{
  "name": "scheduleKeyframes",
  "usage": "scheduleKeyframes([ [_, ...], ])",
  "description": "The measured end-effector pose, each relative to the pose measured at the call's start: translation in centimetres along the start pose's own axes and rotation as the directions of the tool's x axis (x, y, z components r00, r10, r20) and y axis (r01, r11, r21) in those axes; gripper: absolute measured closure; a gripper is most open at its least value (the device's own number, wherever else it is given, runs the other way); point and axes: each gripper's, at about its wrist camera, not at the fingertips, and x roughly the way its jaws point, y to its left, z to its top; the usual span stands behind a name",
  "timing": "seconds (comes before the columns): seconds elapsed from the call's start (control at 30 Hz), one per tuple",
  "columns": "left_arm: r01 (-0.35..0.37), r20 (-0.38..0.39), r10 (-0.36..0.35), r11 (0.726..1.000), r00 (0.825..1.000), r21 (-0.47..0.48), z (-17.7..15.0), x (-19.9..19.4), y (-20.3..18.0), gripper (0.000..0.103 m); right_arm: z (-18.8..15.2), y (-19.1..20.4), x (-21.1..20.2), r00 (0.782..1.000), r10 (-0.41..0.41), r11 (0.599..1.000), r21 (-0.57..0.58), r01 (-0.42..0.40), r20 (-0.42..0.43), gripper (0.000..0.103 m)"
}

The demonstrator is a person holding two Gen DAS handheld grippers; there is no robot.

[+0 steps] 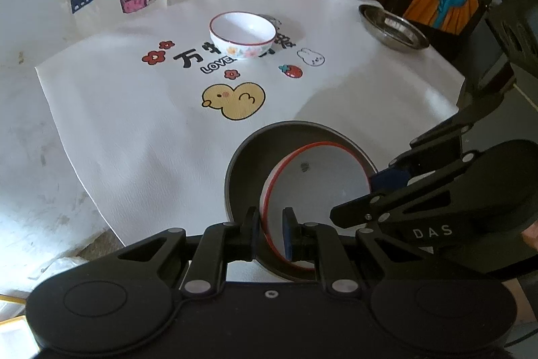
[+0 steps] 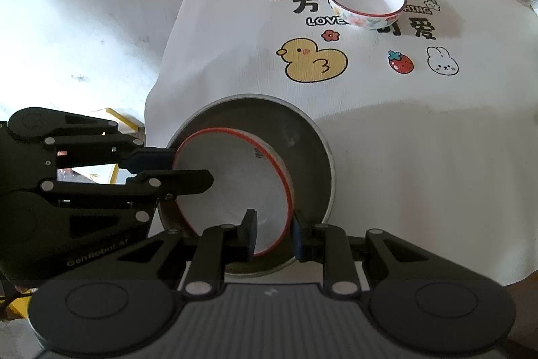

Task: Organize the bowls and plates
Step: 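Carry the white bowl with both tools and lower it into the steel bowl, then open both tools to release the white bowl inside the steel bowl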

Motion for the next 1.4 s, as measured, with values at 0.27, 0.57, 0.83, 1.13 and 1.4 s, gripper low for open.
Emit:
scheduleKeyframes([
  [0.27, 0.010, -0.026, -0.011, 1.000, 1.000, -0.014, 0.4, 0.4, 0.2, 0.088, 0.4, -0.2, 0.2, 1.000, -0.001, 1.000, 0.002, 0.001, -0.007, 0.075],
  [0.57, 0.013, -0.017, -0.014, 0.999, 1.000, -0.033, 0.8, 0.1, 0.5, 0.084, 0.3, -0.5, 0.0, 1.000, 0.008, 1.000, -0.003, -0.008, -0.002, 0.073],
  [0.83, 0.019, -0.012, -0.019, 0.999, 1.000, -0.039, 0.9, -0.2, 0.7, 0.081, 0.2, -0.4, -0.4, 1.000, 0.013, 1.000, -0.012, -0.012, 0.007, 0.068],
  [1.13, 0.027, 0.016, -0.026, 0.998, 1.000, -0.049, 1.1, -1.0, 1.0, 0.076, 0.1, -0.1, -1.6, 0.999, 0.018, 1.000, -0.024, -0.017, 0.038, 0.056],
  [1.4, 0.017, 0.078, -0.012, 0.998, 0.997, -0.064, 1.8, -2.6, 1.7, 0.065, 0.0, -0.5, -2.9, 0.997, 0.021, 1.000, -0.021, -0.019, 0.078, 0.045],
])
